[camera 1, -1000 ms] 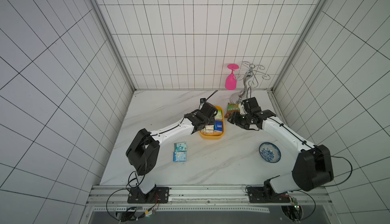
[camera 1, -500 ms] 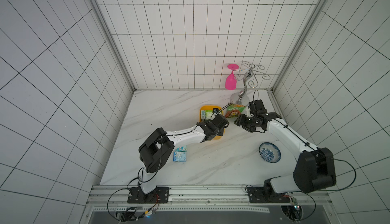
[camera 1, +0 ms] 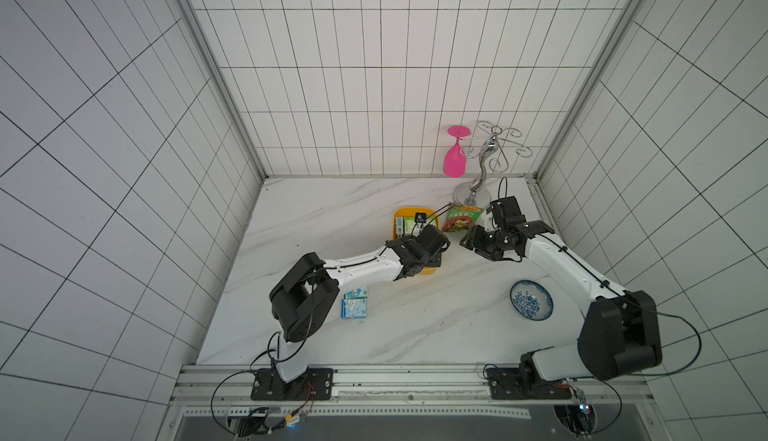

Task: Put the pocket tissues into the storage box
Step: Place the pocket tissues in the storage box, then pick up the pocket tissues from the center of the board.

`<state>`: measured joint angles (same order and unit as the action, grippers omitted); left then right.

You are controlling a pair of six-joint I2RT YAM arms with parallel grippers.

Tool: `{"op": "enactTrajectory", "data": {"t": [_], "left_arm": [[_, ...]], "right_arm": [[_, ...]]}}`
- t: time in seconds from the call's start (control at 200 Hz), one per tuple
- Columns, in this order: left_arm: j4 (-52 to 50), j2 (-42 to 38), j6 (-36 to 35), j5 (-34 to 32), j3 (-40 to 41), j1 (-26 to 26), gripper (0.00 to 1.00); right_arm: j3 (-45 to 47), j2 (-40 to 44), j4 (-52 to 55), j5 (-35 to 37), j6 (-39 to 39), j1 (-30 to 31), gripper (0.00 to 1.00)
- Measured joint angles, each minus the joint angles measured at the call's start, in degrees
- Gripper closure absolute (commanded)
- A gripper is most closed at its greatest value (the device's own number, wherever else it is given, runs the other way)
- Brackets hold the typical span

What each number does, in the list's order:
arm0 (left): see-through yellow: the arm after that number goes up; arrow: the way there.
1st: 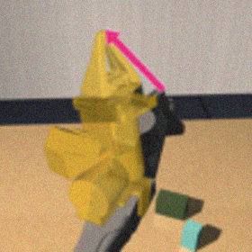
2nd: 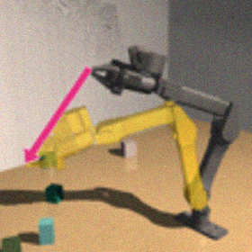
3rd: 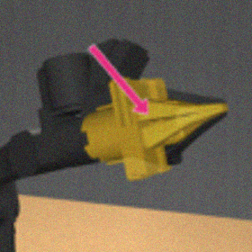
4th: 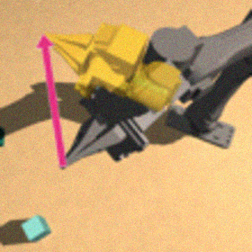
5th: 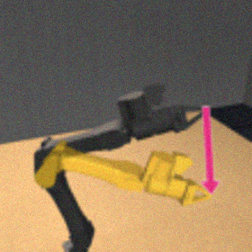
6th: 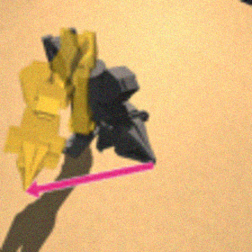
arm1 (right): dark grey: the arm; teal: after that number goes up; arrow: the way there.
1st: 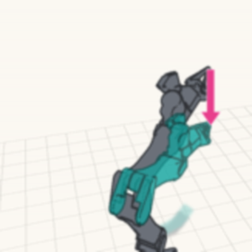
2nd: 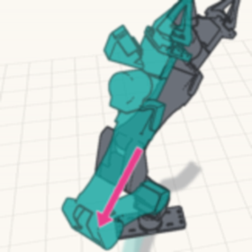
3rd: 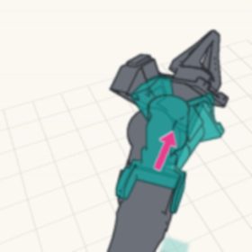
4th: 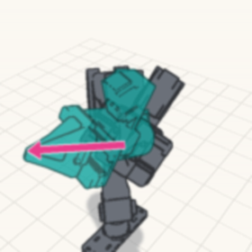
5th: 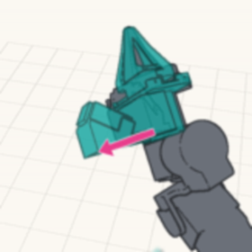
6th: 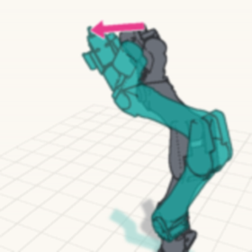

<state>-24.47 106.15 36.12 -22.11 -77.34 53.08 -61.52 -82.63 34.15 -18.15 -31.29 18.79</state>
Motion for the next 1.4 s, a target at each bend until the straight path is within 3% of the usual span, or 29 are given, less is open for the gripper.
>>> {"op": "enactTrajectory", "data": {"t": [0.125, 0.22, 0.4, 0.555, 1.044, 1.249, 1.399], "left_arm": [[-1.75, -5.99, 1.46, -0.35, 0.02, -1.88, 0.02], [-1.7, -12.15, 3.17, 0.68, 1.14, -5.73, 0.02], [1.77, -23.47, 8.0, 11.45, 10.16, -20.87, 0.03], [0.76, -26.62, 9.64, 18.78, 16.87, -31.78, 0.02], [-12.15, -31.91, 9.31, 22.75, 20.17, -40.59, 0.02], [-19.17, -30.12, 9.53, 26.4, 20.15, -40.76, 0.02], [-22.25, -29.81, 10.71, 28.65, 20.72, -40.76, 0.02]], "right_arm": [[-0.11, -0.02, 0.28, -1.49, 2.29, 1.95, 0.52], [-0.66, -0.26, 1.31, -1.57, 4.15, 6.86, 0.63], [-1.18, -1.79, -0.04, -1.27, 5.11, 17.29, 0.71], [-1.84, -5.53, -3.58, 0.22, 3.61, 22.47, 0.75], [-5.66, -16.06, -6.73, 7.52, 2.05, 23.19, 0.76], [-5.66, -15.34, -6.49, 8.35, 2.1, 23.26, 0.74], [-5.66, -10.32, -6.43, 8.28, 1.66, 23.37, 0.71]]}}
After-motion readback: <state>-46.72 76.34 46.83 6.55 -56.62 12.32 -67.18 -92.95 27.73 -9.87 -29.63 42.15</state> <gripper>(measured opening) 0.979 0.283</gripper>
